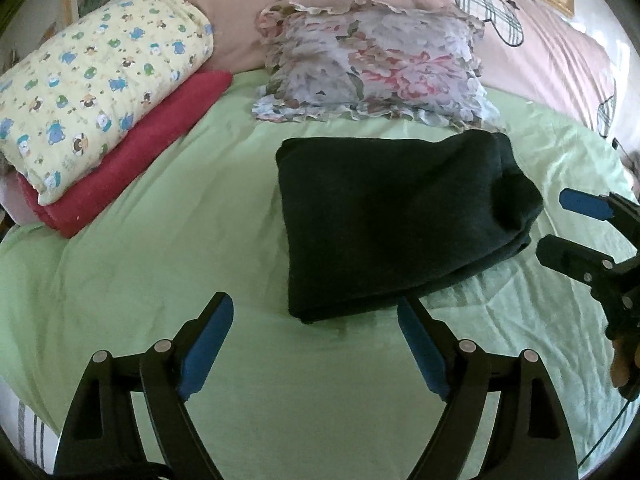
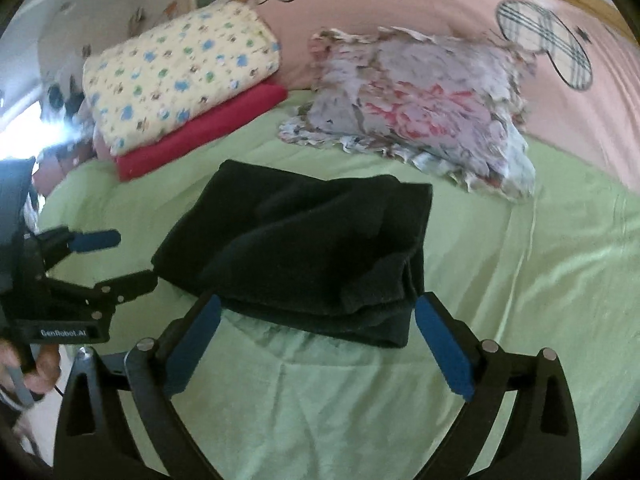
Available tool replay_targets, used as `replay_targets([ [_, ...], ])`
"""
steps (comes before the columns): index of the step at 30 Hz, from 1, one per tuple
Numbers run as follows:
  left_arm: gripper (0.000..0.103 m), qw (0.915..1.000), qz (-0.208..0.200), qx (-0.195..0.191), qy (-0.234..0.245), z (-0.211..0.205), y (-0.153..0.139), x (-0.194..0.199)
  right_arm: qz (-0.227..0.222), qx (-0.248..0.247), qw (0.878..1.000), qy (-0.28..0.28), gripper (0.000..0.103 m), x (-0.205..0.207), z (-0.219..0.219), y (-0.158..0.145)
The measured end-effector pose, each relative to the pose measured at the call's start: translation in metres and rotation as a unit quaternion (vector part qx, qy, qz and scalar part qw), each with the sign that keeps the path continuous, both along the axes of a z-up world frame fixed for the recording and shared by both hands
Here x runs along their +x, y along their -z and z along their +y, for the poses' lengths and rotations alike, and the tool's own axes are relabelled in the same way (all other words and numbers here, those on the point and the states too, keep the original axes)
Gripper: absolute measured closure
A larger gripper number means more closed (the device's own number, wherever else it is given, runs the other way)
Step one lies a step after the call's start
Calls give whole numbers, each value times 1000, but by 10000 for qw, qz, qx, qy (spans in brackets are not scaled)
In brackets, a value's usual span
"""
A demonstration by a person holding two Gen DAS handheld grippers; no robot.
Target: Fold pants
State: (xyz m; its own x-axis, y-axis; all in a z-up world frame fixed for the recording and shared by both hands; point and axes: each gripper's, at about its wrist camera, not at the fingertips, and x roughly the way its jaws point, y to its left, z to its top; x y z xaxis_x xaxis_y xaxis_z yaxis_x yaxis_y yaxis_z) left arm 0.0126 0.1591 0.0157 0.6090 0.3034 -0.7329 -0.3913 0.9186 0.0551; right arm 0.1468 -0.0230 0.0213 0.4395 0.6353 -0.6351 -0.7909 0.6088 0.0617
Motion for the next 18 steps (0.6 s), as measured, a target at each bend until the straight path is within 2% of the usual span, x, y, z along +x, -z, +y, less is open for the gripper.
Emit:
replay_targets([
  [5, 17, 10000, 31, -13, -89, 8, 1, 0, 110, -112, 9995, -263, 5, 0, 7, -1],
  [18, 13, 9999, 71, 41, -94, 10, 7, 1, 290, -78, 9989, -346, 5, 1, 17, 4],
])
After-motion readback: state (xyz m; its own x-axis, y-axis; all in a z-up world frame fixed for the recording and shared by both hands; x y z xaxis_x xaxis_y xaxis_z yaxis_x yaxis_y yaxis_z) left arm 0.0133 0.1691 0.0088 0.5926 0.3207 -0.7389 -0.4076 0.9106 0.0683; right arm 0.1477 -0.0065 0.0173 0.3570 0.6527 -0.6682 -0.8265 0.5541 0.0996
